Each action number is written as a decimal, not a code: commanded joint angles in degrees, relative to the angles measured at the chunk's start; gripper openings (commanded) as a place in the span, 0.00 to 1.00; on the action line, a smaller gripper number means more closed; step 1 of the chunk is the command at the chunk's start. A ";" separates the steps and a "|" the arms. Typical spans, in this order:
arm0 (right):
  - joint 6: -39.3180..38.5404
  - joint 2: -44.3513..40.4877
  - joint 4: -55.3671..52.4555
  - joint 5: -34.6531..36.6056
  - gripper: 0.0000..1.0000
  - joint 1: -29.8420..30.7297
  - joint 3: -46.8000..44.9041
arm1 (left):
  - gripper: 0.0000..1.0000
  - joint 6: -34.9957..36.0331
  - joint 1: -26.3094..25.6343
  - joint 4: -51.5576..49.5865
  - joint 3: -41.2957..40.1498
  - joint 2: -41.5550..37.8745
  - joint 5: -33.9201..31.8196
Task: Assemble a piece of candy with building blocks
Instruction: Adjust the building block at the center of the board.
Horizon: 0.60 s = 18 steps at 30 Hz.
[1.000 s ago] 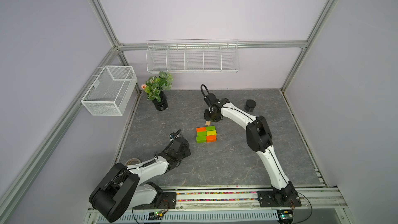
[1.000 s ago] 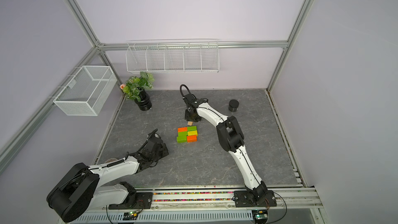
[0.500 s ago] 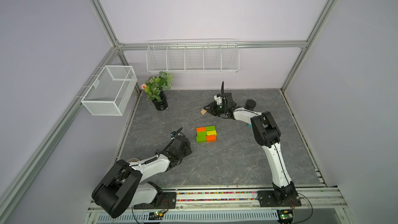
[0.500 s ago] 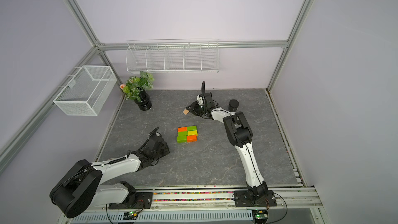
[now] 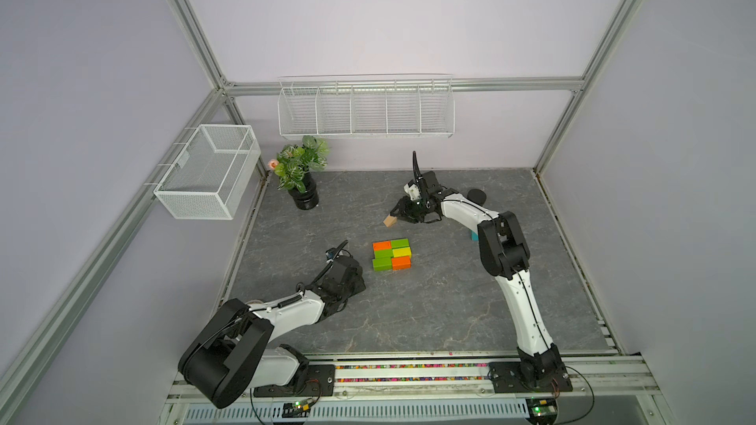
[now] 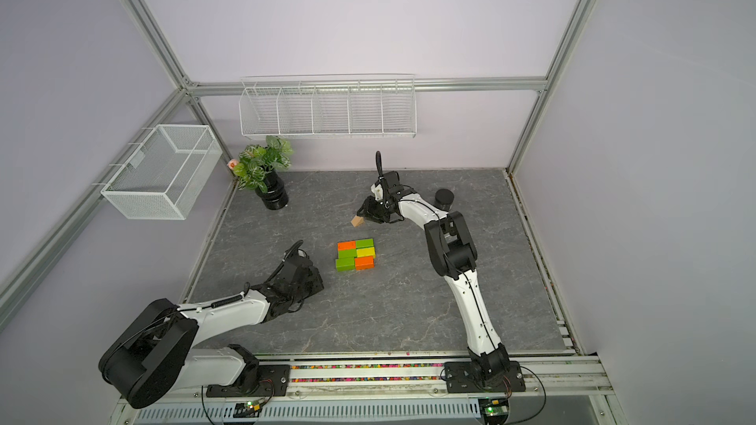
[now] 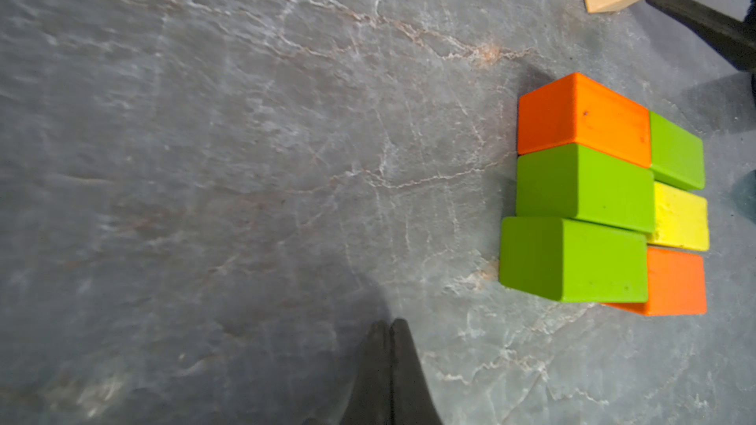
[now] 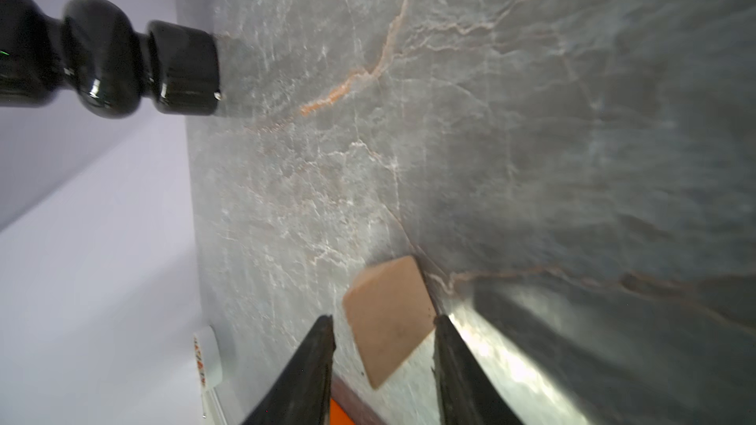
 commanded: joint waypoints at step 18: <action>-15.53 -3.58 -5.16 6.05 0.44 0.36 -1.07 | 0.00 0.24 0.04 -6.54 -1.85 3.84 2.71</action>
